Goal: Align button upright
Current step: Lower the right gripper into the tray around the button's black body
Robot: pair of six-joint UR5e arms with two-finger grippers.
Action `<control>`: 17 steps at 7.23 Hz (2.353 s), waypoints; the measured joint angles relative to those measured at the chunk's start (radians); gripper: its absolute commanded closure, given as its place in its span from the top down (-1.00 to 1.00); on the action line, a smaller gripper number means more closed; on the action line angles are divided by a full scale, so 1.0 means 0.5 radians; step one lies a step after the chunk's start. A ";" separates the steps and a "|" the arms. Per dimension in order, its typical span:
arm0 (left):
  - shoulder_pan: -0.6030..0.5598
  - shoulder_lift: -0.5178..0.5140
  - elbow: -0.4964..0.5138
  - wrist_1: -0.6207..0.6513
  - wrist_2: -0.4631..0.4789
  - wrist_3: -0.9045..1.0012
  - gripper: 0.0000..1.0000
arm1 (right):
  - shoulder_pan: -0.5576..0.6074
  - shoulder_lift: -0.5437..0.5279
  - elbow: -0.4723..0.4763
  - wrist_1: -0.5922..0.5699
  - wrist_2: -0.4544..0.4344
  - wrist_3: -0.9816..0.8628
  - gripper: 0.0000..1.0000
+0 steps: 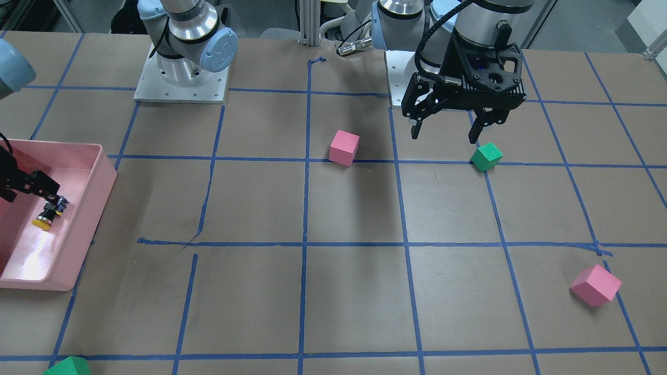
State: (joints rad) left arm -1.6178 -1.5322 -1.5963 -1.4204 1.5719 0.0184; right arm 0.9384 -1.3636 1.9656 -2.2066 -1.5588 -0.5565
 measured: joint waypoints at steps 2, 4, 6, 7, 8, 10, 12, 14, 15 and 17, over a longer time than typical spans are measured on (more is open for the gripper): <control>-0.001 0.002 -0.001 0.000 0.003 0.000 1.00 | -0.002 0.024 0.006 -0.050 -0.011 -0.005 1.00; -0.001 0.003 -0.001 -0.001 0.006 0.000 1.00 | -0.002 0.157 0.004 -0.232 -0.014 -0.021 1.00; -0.001 0.006 -0.001 -0.003 0.007 0.000 1.00 | -0.002 0.217 -0.001 -0.297 -0.008 -0.105 1.00; -0.001 0.009 -0.001 -0.005 0.008 0.000 1.00 | -0.002 0.224 -0.001 -0.303 -0.006 -0.144 1.00; -0.001 0.010 -0.001 -0.008 0.009 0.000 1.00 | -0.002 0.228 -0.001 -0.303 -0.008 -0.185 1.00; -0.001 0.012 -0.001 -0.012 0.010 0.000 1.00 | -0.004 0.230 0.002 -0.300 -0.014 -0.214 1.00; -0.001 0.012 -0.001 -0.016 0.010 0.000 1.00 | -0.005 0.236 0.004 -0.296 -0.020 -0.220 1.00; -0.001 0.015 -0.003 -0.021 0.010 0.000 1.00 | -0.008 0.236 0.008 -0.265 -0.046 -0.221 1.00; -0.001 0.017 -0.005 -0.023 0.010 0.000 1.00 | -0.014 0.226 0.008 -0.205 -0.052 -0.219 1.00; -0.001 0.021 -0.007 -0.027 0.011 0.000 1.00 | -0.022 0.207 0.007 -0.126 -0.024 -0.216 1.00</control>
State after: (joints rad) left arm -1.6183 -1.5219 -1.5997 -1.4340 1.5773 0.0184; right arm 0.9274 -1.2603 1.9693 -2.2697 -1.5708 -0.6645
